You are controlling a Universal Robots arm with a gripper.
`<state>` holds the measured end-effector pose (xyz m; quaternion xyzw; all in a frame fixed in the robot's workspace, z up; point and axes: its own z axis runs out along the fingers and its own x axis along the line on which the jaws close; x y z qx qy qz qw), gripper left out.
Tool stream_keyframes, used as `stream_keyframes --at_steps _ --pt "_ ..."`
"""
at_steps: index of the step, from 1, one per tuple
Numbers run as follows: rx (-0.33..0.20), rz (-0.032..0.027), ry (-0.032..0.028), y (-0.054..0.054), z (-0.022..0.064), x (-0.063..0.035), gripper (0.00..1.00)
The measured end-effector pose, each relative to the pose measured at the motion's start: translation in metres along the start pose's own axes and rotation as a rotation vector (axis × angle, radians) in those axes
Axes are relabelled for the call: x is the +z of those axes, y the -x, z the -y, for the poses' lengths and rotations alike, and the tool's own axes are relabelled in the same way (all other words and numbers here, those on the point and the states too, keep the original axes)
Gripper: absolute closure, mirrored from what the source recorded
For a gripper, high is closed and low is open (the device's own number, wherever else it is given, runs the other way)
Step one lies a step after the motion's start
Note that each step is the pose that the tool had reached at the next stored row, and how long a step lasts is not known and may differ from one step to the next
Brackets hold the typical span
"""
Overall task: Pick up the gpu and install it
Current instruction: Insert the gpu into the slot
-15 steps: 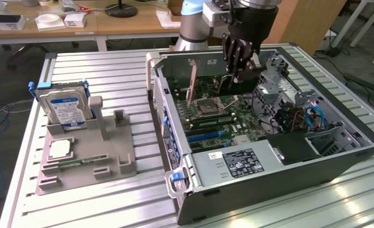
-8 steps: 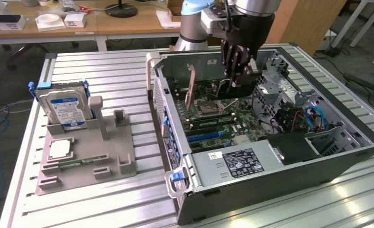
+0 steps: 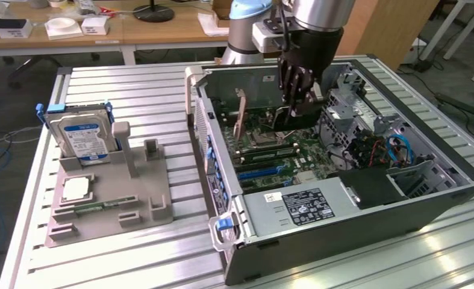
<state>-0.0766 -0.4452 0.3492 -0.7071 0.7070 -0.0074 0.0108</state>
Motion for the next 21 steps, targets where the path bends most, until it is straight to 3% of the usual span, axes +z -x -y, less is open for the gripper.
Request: stream_keyframes --at_steps 6,21 --pt "0.000 0.0000 0.0000 0.000 -0.0073 0.0037 0.73" --pt "0.000 0.0002 -0.0001 -0.008 -0.0083 0.0127 0.73"
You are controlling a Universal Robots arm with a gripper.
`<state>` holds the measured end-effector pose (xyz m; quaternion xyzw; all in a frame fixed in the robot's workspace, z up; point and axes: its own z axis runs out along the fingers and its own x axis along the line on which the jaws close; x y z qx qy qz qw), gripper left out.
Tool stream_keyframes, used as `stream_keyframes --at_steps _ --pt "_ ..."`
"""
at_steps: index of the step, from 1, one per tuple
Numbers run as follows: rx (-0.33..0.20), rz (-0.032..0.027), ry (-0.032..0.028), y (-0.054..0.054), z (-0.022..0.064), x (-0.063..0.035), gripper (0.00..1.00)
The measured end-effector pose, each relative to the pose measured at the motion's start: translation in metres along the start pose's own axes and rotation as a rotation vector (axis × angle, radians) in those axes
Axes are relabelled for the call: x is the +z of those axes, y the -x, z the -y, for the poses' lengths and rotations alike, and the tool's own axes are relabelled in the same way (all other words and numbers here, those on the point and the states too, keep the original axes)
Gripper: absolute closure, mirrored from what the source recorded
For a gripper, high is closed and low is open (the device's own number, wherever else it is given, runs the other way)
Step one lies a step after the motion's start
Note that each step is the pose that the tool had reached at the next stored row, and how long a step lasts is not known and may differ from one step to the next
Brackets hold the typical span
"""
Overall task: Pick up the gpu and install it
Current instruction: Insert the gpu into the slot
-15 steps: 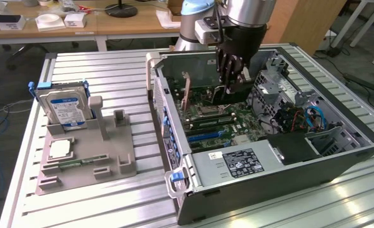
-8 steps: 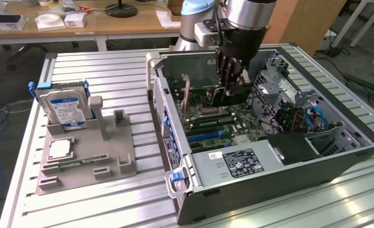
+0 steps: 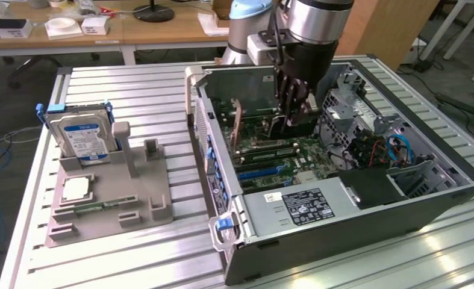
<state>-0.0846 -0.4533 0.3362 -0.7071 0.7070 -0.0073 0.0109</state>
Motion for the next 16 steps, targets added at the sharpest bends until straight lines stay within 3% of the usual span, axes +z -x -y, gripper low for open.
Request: stream_keyframes --at_steps 16 --pt "0.000 0.0013 0.0002 0.000 -0.0036 0.0248 0.73"
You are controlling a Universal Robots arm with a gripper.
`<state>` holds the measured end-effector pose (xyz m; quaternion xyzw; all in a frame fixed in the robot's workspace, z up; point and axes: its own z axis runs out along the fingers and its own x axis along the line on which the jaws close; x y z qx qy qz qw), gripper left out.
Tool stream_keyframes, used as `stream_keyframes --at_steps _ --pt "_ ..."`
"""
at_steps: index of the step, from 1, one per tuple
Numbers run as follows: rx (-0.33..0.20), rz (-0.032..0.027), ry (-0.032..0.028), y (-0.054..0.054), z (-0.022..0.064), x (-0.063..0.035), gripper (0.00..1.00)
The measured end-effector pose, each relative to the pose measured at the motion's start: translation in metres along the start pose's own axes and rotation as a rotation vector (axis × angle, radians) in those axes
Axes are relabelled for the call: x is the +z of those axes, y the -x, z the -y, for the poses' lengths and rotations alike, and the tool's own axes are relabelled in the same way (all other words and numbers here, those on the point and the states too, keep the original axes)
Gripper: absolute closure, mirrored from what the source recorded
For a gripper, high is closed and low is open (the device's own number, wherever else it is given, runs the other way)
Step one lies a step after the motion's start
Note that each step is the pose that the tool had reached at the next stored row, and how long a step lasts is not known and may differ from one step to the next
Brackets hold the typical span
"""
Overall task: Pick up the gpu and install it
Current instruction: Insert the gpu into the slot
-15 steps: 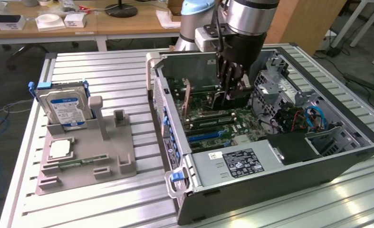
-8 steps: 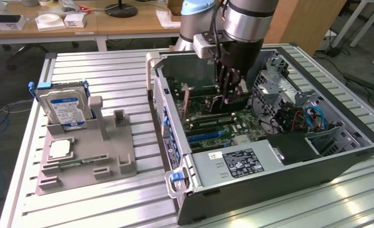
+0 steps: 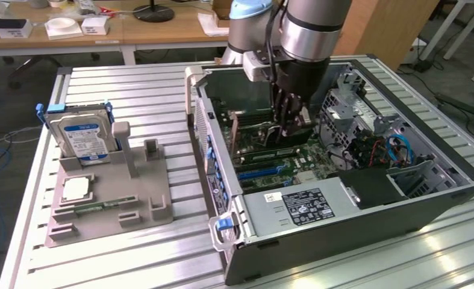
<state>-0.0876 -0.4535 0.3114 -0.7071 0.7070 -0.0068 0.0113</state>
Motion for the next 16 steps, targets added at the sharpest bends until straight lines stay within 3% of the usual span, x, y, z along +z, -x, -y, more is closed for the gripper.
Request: stream_keyframes --at_steps 5,16 --pt "0.000 0.0001 -0.0001 0.000 -0.0042 0.0046 0.73" --pt "0.000 -0.0001 0.0000 -0.004 -0.0050 0.0180 0.73"
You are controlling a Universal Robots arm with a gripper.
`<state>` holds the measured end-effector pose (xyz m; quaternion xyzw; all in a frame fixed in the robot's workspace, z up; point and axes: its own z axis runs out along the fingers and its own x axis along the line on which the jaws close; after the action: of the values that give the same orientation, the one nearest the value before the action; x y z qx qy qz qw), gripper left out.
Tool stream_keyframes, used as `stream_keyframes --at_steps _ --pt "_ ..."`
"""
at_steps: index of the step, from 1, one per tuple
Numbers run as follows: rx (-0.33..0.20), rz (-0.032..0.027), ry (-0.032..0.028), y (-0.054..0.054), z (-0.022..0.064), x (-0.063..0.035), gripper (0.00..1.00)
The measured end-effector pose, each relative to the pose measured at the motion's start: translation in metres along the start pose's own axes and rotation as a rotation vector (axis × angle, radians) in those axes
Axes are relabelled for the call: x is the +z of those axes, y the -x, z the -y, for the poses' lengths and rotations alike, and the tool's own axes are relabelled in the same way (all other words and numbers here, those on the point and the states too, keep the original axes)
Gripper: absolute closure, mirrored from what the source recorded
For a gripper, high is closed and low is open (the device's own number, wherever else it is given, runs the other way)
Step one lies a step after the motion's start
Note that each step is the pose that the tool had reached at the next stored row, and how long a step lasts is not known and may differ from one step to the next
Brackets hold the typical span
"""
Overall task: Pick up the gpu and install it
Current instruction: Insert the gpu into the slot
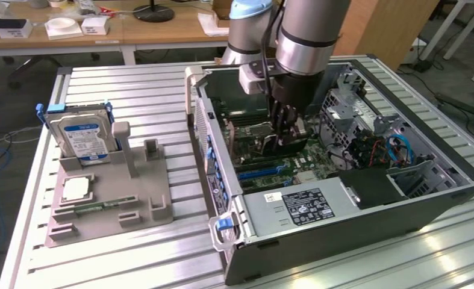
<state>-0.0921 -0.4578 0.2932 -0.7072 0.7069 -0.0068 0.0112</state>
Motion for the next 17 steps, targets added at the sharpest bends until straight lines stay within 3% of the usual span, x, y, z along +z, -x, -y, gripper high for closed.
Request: stream_keyframes --at_steps 17 --pt "0.000 0.0001 -0.0001 -0.004 -0.0017 0.0200 0.73"
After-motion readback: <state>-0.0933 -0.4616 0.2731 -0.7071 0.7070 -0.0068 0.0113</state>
